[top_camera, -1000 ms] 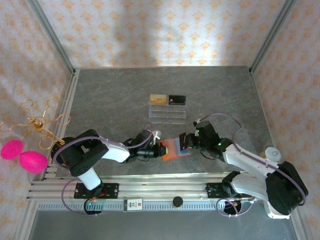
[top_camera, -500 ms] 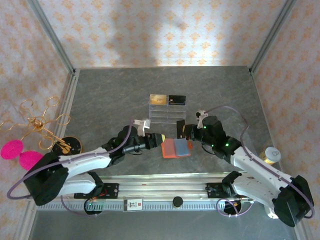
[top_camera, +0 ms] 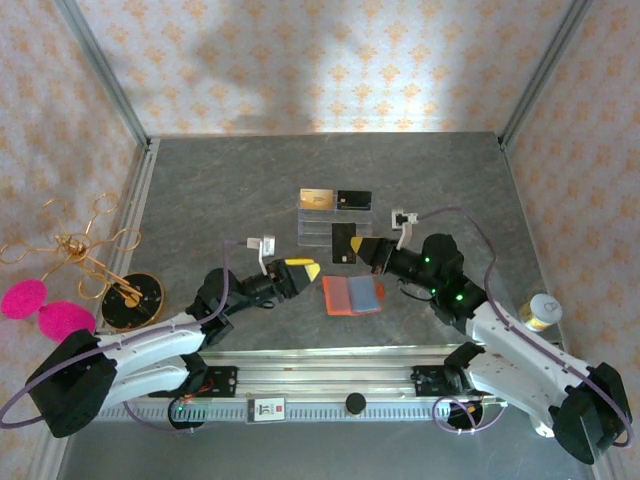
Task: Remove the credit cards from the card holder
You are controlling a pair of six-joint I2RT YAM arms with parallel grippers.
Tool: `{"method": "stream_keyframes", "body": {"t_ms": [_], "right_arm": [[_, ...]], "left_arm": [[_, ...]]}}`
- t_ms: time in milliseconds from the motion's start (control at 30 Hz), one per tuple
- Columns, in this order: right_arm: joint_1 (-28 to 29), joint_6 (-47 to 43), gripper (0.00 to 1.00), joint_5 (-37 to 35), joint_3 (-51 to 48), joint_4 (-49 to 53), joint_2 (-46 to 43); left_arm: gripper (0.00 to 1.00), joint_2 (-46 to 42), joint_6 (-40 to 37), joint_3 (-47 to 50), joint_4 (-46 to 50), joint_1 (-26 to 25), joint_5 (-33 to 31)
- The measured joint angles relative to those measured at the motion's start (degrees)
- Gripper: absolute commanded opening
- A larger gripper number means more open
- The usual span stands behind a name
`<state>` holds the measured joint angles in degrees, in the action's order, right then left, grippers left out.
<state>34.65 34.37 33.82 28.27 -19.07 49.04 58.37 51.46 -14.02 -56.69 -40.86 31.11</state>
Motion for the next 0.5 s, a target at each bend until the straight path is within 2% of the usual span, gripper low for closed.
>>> {"method": "stream_keyframes", "body": {"t_ms": [333, 500], "right_arm": [[0.0, 5.51, 0.0, 4.15, -0.87, -8.22, -0.07], [0.09, 6.64, 0.0, 4.44, -0.85, -10.23, -0.04]], "left_arm": [[0.56, 3.85, 1.49, -0.96, -6.19, 0.0, 0.04], [0.45, 6.97, 3.06, -2.34, -10.03, 0.0, 0.66]]}}
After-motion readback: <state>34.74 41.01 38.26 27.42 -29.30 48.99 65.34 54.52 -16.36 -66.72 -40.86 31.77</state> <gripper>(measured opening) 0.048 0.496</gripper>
